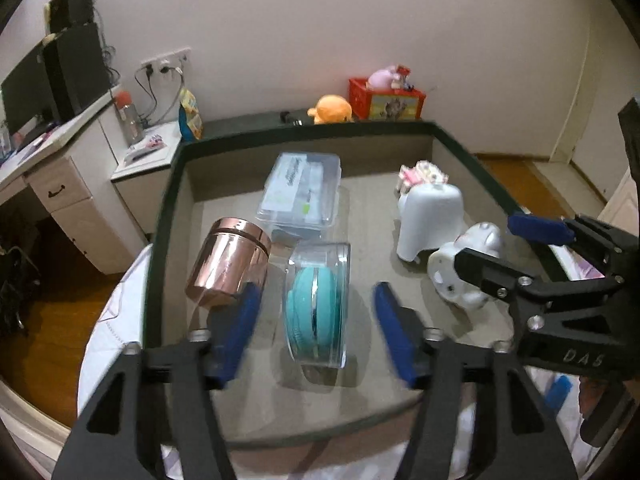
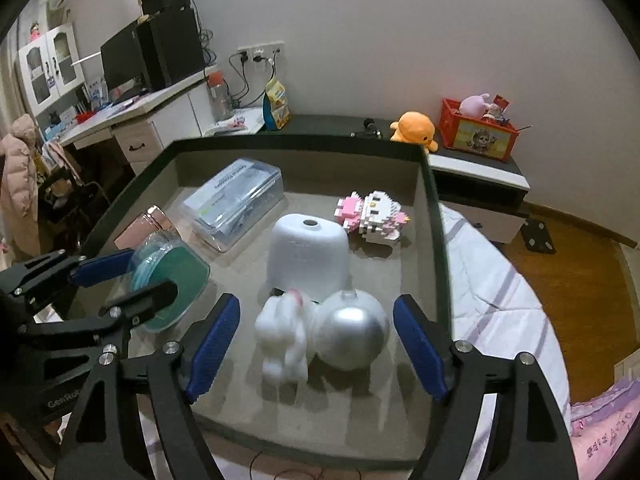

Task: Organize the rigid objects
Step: 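Withdraw both tools from the box back toward the bed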

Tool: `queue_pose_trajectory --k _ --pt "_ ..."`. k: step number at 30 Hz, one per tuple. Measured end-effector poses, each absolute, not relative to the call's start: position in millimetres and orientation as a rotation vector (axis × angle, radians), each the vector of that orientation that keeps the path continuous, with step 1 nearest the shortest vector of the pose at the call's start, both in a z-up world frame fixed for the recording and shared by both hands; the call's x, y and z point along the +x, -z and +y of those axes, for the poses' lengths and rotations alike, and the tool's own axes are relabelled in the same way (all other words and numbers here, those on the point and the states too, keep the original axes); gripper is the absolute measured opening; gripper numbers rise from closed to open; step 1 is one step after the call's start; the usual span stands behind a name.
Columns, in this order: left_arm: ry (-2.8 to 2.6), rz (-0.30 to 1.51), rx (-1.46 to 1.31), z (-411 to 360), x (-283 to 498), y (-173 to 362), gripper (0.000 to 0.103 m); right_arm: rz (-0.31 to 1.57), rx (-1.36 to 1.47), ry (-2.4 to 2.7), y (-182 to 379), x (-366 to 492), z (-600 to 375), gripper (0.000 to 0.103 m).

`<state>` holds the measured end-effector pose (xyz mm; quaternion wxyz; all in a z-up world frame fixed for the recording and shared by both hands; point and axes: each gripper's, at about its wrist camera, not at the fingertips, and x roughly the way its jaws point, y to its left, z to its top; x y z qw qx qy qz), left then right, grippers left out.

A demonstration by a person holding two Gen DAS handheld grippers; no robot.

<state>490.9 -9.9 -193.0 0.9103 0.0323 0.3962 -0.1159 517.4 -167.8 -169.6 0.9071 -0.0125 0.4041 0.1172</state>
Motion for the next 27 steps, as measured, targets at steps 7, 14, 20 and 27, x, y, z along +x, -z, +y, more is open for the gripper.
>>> queue_pose_trajectory --k 7,14,20,27 --pt "0.211 0.652 0.005 11 429 148 0.096 0.732 -0.008 -0.23 130 470 -173 0.082" --pt "0.123 0.463 -0.033 31 336 115 0.103 0.57 -0.008 -0.248 92 385 -168 0.089" --pt "0.112 0.403 -0.009 29 270 112 0.103 0.456 -0.031 -0.223 92 312 -160 0.089" --pt "0.105 0.343 0.043 13 216 118 0.103 0.38 -0.021 -0.184 95 252 -166 0.089"
